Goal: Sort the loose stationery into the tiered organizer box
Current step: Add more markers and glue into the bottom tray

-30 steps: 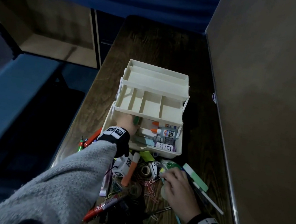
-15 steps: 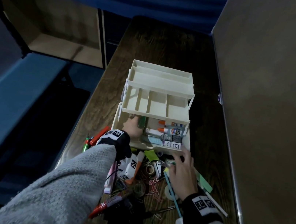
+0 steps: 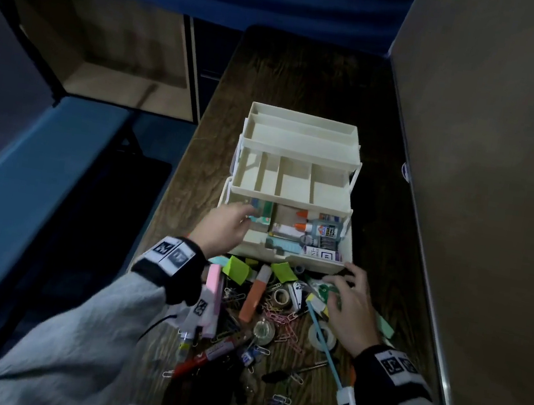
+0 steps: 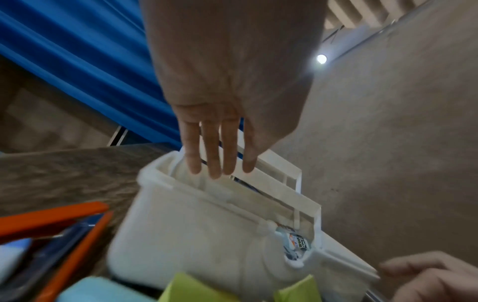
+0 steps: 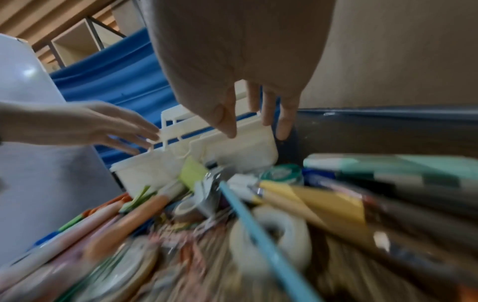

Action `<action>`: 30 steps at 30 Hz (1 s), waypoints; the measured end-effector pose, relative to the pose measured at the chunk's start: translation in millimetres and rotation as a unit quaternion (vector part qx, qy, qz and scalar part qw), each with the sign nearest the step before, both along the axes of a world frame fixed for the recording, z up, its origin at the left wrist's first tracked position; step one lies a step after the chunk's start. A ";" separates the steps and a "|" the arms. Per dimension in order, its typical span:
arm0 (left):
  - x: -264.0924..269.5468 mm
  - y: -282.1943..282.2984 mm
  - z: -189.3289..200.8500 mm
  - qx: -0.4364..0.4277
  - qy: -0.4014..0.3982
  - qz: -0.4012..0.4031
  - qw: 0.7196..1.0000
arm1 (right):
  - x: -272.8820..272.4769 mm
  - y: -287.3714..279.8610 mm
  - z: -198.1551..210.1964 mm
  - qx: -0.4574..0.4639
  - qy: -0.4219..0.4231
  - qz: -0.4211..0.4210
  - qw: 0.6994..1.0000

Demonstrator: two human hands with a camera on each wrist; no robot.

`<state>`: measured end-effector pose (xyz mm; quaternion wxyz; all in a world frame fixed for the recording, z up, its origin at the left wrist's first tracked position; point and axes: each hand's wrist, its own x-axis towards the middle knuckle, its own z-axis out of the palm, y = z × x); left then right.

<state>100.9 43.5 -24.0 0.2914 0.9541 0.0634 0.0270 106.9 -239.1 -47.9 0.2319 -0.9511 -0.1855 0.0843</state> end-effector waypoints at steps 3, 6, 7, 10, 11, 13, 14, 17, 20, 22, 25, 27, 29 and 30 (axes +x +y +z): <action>-44.6 11.1 4.4 -0.039 -0.061 0.026 0.997 | -20.1 1.2 -7.0 0.024 0.018 0.026 0.999; -84.5 16.9 -4.6 -0.071 -0.037 0.063 0.995 | -40.9 1.1 -14.8 -0.001 0.080 0.080 0.994; -95.6 17.8 -9.6 -0.086 -0.020 0.074 0.993 | -47.2 1.0 -17.5 -0.019 0.094 0.102 0.990; -121.0 18.2 -26.0 -0.083 0.044 0.093 0.991 | -63.3 1.1 -22.8 -0.052 0.128 0.128 0.982; -127.4 17.9 -31.1 -0.073 0.066 0.094 0.991 | -67.1 1.3 -23.5 -0.050 0.141 0.124 0.981; -138.8 15.7 -39.1 -0.074 0.094 0.093 0.988 | -73.5 2.1 -23.9 -0.054 0.152 0.117 0.980; -143.4 14.1 -41.7 -0.085 0.103 0.090 0.987 | -75.9 2.2 -24.0 -0.058 0.152 0.116 0.980; -148.3 13.3 -45.0 -0.103 0.116 0.090 0.984 | -80.9 -4.4 -24.8 -0.052 0.158 0.104 0.981; -144.2 19.9 -44.3 -0.087 0.105 0.108 0.985 | -78.8 -17.5 -24.9 -0.037 0.161 0.085 0.983; -142.9 23.6 -44.4 -0.096 0.097 0.117 0.984 | -75.4 -25.7 -24.6 -0.027 0.159 0.067 0.985; -145.8 27.3 -45.9 -0.099 0.109 0.124 0.981 | -68.5 -31.1 -24.2 -0.023 0.158 0.053 0.986; -147.6 30.5 -48.5 -0.067 0.120 0.137 0.981 | -64.0 -29.3 -23.3 -0.025 0.152 0.055 0.986; -146.3 33.6 -50.0 -0.035 0.111 0.163 0.980 | -60.8 -24.0 -22.2 -0.030 0.142 0.067 0.987; -143.4 35.6 -49.8 -0.026 0.097 0.178 0.979 | -59.9 -20.2 -21.9 -0.036 0.139 0.077 0.987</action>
